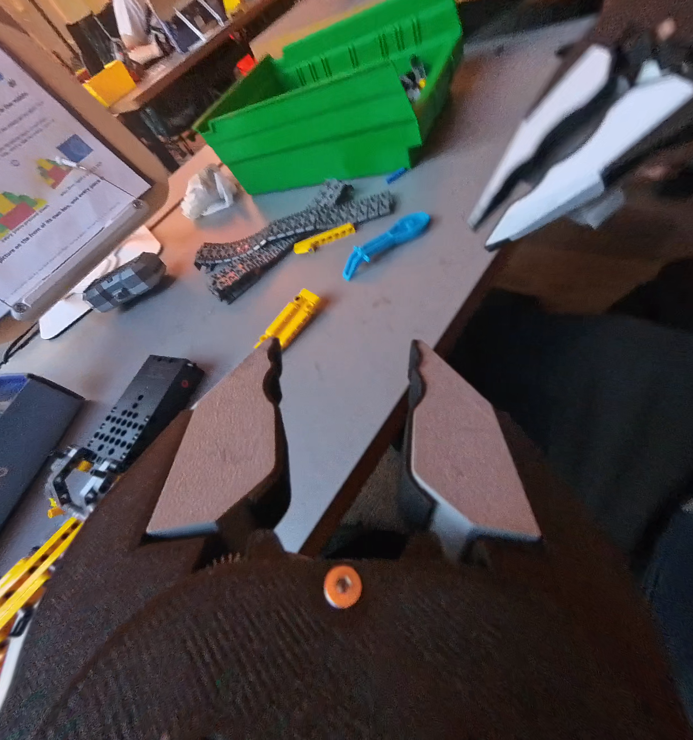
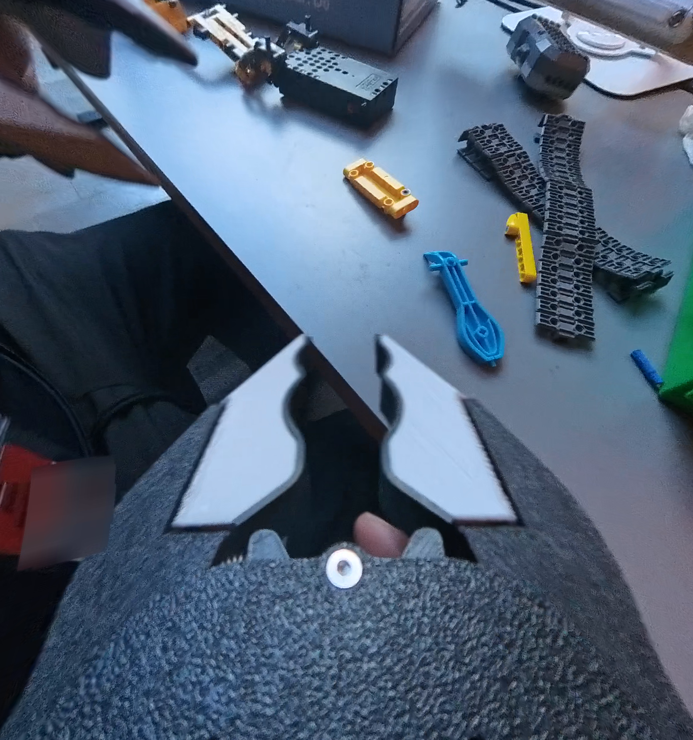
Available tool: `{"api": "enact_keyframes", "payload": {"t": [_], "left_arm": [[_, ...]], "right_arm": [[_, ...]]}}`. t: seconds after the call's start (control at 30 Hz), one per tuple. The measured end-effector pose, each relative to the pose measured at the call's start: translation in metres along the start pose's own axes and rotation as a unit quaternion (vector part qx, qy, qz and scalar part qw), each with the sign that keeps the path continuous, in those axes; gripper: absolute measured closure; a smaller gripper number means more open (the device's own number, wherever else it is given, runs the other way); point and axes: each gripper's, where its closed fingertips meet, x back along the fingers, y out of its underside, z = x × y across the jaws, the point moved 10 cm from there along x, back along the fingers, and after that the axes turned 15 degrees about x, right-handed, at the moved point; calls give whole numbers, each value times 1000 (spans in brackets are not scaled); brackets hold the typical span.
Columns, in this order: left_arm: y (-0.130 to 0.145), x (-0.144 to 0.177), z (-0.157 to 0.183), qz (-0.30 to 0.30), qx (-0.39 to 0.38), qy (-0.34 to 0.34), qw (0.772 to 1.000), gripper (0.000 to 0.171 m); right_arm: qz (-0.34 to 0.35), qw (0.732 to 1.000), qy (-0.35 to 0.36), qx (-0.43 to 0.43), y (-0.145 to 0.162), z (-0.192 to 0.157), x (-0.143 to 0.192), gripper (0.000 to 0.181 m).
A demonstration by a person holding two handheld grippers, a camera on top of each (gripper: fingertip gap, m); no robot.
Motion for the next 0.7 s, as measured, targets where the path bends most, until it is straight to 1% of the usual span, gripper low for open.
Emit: {"api": "enact_keyframes", "payload": {"t": [0.03,0.07,0.13,0.17,0.23,0.27,0.33,0.37,0.4,0.53,0.6,0.7], "left_arm": [[-3,-2,-6,12,12,-4,1000,108],[-4,-2,-12,22,15,-10,1000,108],[0,-5,-25,24,10,-8,1000,118],[2,-7,-33,19,15,-6,1000,120],[9,-16,-53,2,42,-9,999,118],[12,-22,-64,-14,59,-10,998,117],[18,-35,-85,-47,84,1,995,113],[19,-43,-93,-60,90,9,994,114],[18,-50,-100,-68,92,20,993,117],[8,-80,-112,-106,57,79,990,118],[2,-95,-113,-124,34,100,987,118],[-2,-113,-109,-152,14,144,978,118]], "right_arm": [[1,1000,0,8,0,0,0,175],[4,1000,7,12,0,1,1,181],[12,999,30,7,1,12,5,181],[19,999,39,-2,2,20,7,180],[24,998,37,-32,5,41,6,160],[14,998,28,-48,6,54,2,159],[-10,998,8,-61,5,76,-13,149],[-19,998,-5,-55,1,84,-22,145],[-26,999,-20,-43,-4,90,-33,144],[-50,995,-87,15,-26,100,-72,136],[-57,991,-112,38,-33,100,-82,134],[-45,988,-144,31,-41,95,-93,134]]}}
